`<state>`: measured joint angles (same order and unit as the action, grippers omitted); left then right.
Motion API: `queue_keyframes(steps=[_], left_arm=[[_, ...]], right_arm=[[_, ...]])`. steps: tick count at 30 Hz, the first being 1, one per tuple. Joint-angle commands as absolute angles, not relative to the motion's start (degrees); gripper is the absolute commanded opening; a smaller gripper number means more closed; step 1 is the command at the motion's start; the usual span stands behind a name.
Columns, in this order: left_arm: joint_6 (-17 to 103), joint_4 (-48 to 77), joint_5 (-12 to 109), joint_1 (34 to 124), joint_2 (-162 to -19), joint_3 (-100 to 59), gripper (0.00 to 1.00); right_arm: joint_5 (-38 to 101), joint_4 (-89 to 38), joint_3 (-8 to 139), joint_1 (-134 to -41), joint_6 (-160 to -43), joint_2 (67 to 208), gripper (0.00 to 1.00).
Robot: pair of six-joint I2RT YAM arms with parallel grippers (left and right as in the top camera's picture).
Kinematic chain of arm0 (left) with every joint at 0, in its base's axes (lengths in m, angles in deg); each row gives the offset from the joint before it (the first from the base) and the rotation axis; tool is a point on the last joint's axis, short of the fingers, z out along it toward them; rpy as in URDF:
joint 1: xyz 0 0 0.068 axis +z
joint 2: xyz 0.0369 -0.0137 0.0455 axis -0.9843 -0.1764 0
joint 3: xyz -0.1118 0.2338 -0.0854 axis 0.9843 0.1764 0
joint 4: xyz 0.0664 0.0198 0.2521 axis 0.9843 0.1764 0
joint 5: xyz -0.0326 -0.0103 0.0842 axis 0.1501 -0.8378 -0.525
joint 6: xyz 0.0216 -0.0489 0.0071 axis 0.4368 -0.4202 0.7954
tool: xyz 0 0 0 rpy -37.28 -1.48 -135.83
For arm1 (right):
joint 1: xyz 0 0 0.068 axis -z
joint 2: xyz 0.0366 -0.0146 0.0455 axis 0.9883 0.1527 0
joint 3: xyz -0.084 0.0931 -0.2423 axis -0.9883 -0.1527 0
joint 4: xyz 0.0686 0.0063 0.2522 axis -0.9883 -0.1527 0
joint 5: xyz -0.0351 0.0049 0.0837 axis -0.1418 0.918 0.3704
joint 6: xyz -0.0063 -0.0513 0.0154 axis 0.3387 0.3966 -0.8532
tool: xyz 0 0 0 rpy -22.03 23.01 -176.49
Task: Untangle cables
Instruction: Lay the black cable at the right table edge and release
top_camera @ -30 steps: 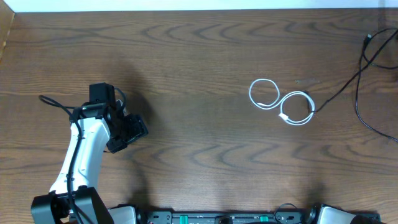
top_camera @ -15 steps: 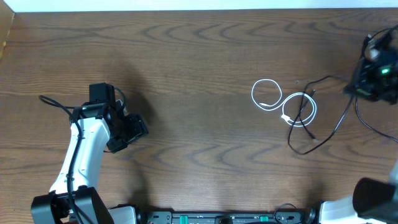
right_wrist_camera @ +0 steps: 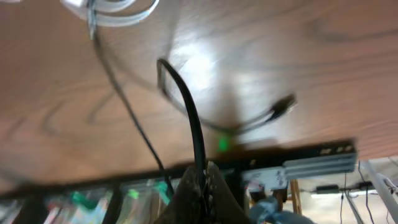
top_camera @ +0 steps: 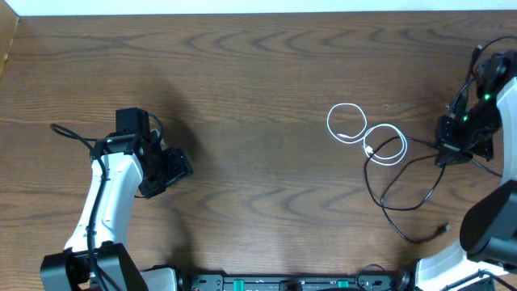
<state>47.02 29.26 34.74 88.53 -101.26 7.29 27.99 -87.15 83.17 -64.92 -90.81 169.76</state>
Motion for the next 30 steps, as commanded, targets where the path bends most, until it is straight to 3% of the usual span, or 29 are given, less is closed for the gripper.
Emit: queue_keyframes(steps=[1,11,20,22,25,27,30], left_arm=[[46.7,29.4,35.3,88.8,-101.2,7.6,0.74],[46.7,29.5,35.3,88.8,-101.2,7.6,0.74],[46.7,29.8,35.3,88.8,-101.2,7.6,0.74],[46.7,29.8,35.3,88.8,-101.2,7.6,0.74],[46.7,29.8,35.3,88.8,-101.2,7.6,0.74],[46.7,29.8,35.4,88.8,-101.2,7.6,0.74],[46.7,30.2,35.3,88.8,-101.2,7.6,0.74]], right_arm=[[23.2,-85.2,83.0,-63.0,-94.6,170.6,0.01],[23.4,-73.6,86.0,-55.4,-97.5,170.5,0.01],[24.9,-65.7,97.2,-41.2,-108.5,170.5,0.01],[30.0,-63.6,97.5,-39.9,-108.4,170.5,0.11],[36.5,-65.1,97.2,-39.6,-106.9,170.6,0.46],[39.7,-68.1,96.7,-40.4,-103.4,170.6,0.62],[40.4,-72.7,94.8,-42.5,-99.1,170.6,0.75]])
